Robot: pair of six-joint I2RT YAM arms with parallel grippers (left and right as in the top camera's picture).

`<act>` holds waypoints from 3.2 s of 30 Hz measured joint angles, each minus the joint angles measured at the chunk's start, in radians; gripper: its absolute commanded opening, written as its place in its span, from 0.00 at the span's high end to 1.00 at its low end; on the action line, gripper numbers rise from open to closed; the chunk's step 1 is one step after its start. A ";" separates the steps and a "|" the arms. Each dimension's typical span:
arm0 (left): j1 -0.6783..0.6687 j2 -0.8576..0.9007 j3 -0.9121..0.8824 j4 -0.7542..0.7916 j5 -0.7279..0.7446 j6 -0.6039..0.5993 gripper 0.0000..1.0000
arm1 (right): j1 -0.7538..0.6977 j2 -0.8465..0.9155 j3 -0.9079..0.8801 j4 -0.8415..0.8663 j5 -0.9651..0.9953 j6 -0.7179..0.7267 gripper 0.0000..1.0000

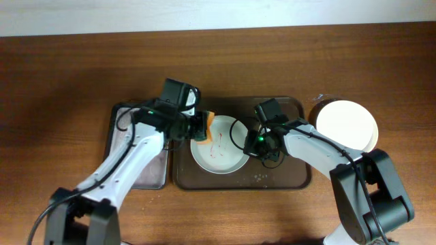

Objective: Clean dirty plates on tray and stack at the side
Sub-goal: 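Scrub the pale green plate with the sponge in the left gripper, then return the sponge to the soapy tray with the left gripper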

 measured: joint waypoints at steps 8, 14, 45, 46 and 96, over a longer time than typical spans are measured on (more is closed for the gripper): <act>-0.014 0.171 0.000 0.160 0.238 -0.112 1.00 | 0.000 0.000 0.000 0.000 0.002 0.000 0.96; -0.014 0.303 0.000 0.241 0.418 -0.102 1.00 | 0.000 0.000 0.000 0.000 0.002 0.000 0.96; 0.010 0.301 0.258 -0.122 -0.123 0.043 1.00 | 0.000 0.000 0.000 -0.001 0.002 0.000 0.96; 0.010 0.301 0.256 -0.130 -0.119 0.045 1.00 | 0.000 0.000 0.000 -0.001 0.002 0.000 0.96; 0.272 0.050 -0.175 0.147 -0.365 0.290 1.00 | 0.161 -0.275 0.383 -0.453 0.964 -0.439 0.96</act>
